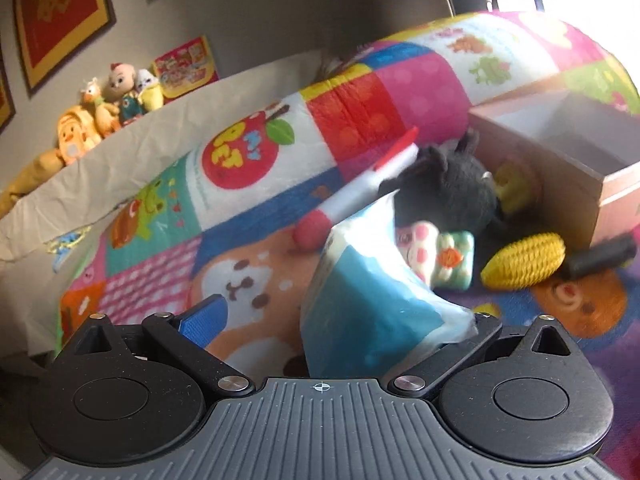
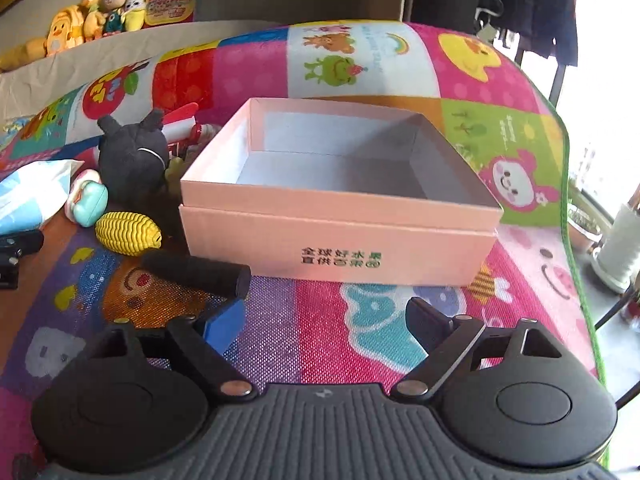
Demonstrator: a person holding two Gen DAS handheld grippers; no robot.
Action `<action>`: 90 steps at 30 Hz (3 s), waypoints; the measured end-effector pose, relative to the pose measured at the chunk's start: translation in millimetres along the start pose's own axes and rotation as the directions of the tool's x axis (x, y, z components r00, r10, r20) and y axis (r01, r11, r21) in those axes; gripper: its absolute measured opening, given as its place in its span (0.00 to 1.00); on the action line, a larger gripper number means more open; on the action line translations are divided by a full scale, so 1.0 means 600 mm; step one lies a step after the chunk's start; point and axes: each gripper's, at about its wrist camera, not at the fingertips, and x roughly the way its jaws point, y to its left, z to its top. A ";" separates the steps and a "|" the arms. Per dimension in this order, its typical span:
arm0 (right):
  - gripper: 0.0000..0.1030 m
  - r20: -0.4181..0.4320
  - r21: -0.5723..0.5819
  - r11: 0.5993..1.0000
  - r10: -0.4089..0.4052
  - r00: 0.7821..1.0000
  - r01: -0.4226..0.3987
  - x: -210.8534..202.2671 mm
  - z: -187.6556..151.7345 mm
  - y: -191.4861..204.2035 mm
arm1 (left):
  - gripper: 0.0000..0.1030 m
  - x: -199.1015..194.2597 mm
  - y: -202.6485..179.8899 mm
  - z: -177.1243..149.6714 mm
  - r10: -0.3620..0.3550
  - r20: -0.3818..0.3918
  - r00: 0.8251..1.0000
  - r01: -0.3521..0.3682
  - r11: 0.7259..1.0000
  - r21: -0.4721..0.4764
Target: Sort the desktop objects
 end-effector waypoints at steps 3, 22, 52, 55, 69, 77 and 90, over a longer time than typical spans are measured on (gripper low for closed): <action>0.87 0.026 0.057 0.998 0.028 0.999 -0.029 -0.012 -0.009 -0.021 | 1.00 -0.044 0.004 0.012 -0.082 0.081 0.993 0.090 0.991 -0.100; 0.95 0.125 0.097 0.994 0.035 0.992 -0.047 -0.033 -0.019 -0.029 | 0.68 0.057 -0.123 0.026 -0.360 -0.055 0.931 0.351 0.928 -0.126; 0.78 -0.067 0.037 0.999 0.032 0.997 -0.030 0.038 0.025 0.125 | 0.93 -0.105 -0.056 -0.106 -0.403 -0.093 0.910 0.394 0.913 -0.108; 0.74 -0.068 0.034 0.999 0.031 0.997 -0.029 0.031 0.024 0.110 | 0.94 -0.110 -0.049 -0.113 -0.397 -0.090 0.913 0.388 0.916 -0.102; 0.79 -0.025 0.023 0.999 0.038 0.999 -0.038 -0.025 -0.037 0.020 | 0.97 -0.059 -0.012 -0.037 -0.312 0.077 0.947 0.321 0.924 -0.207; 0.90 -0.028 0.037 0.997 0.065 0.998 -0.064 -0.022 -0.037 0.016 | 1.00 -0.109 0.022 -0.054 -0.377 0.024 0.926 0.376 0.912 -0.165; 0.93 -0.013 0.067 0.992 0.107 0.994 -0.106 -0.028 -0.038 0.006 | 1.00 -0.142 -0.044 -0.125 -0.550 -0.154 0.821 0.556 0.831 -0.001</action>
